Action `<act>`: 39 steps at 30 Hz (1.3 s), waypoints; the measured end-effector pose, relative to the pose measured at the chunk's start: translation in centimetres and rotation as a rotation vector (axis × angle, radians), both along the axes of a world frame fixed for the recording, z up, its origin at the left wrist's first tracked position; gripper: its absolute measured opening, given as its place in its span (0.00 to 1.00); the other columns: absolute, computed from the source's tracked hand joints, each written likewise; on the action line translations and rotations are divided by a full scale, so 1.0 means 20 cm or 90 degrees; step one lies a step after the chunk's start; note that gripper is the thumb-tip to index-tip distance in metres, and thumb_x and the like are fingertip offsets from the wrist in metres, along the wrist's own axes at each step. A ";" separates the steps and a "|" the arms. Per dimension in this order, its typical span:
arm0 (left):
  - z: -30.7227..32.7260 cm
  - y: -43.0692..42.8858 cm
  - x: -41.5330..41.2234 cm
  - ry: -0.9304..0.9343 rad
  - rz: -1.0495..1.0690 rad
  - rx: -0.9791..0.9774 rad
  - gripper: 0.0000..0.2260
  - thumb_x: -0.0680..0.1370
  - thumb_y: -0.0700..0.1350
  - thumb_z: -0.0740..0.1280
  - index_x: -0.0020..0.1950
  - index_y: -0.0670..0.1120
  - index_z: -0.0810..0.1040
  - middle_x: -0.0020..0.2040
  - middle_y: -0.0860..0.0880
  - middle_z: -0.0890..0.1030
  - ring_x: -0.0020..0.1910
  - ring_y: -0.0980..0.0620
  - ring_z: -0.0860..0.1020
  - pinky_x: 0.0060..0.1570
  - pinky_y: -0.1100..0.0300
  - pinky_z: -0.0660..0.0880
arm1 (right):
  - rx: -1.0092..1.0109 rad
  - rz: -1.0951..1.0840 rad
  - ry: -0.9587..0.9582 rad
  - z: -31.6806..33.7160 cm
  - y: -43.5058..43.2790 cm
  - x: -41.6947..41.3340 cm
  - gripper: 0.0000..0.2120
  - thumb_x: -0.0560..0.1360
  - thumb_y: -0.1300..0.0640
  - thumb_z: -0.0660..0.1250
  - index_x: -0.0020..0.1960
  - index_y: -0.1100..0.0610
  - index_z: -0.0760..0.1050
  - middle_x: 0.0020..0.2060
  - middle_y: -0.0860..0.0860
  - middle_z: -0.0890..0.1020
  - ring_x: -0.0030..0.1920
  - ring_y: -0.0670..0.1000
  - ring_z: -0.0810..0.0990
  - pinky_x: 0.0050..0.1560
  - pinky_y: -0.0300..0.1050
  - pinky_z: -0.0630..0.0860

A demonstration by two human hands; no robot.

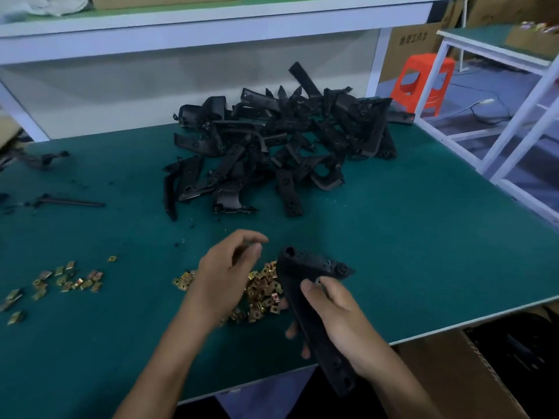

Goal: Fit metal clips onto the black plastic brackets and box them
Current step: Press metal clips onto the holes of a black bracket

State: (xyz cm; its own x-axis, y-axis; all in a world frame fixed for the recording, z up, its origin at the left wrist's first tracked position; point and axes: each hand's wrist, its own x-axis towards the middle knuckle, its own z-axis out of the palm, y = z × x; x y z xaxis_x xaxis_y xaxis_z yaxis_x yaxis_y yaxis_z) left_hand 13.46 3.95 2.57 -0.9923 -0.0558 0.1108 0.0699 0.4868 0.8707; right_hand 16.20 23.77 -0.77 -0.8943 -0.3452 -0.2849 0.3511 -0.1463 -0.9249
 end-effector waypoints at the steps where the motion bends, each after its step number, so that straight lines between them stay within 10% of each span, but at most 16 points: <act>1: 0.01 -0.03 0.03 -0.018 0.014 0.031 0.09 0.82 0.45 0.66 0.52 0.59 0.82 0.46 0.65 0.83 0.47 0.65 0.80 0.44 0.72 0.73 | 0.034 0.026 0.010 0.00 -0.02 0.00 0.15 0.84 0.50 0.61 0.57 0.64 0.73 0.38 0.54 0.85 0.26 0.52 0.81 0.22 0.40 0.73; 7: 0.06 -0.12 0.13 -0.045 0.021 0.184 0.10 0.80 0.44 0.70 0.50 0.59 0.86 0.45 0.51 0.86 0.42 0.60 0.81 0.43 0.70 0.76 | 0.185 0.106 0.107 -0.03 -0.07 0.03 0.12 0.83 0.48 0.61 0.52 0.56 0.77 0.33 0.55 0.83 0.26 0.54 0.78 0.26 0.43 0.74; 12: 0.06 -0.10 0.11 -0.038 0.008 0.131 0.11 0.77 0.44 0.73 0.50 0.62 0.84 0.46 0.55 0.86 0.47 0.57 0.84 0.49 0.64 0.79 | 0.214 0.133 0.129 0.00 -0.08 0.04 0.10 0.85 0.52 0.60 0.52 0.54 0.77 0.34 0.40 0.83 0.26 0.44 0.79 0.25 0.38 0.74; 39: 0.02 -0.08 0.11 -0.073 -0.100 0.034 0.09 0.79 0.44 0.71 0.49 0.60 0.85 0.45 0.59 0.86 0.46 0.62 0.83 0.44 0.71 0.74 | 0.195 0.139 0.152 -0.01 -0.09 0.06 0.15 0.85 0.46 0.59 0.42 0.37 0.78 0.36 0.46 0.84 0.28 0.45 0.80 0.24 0.41 0.75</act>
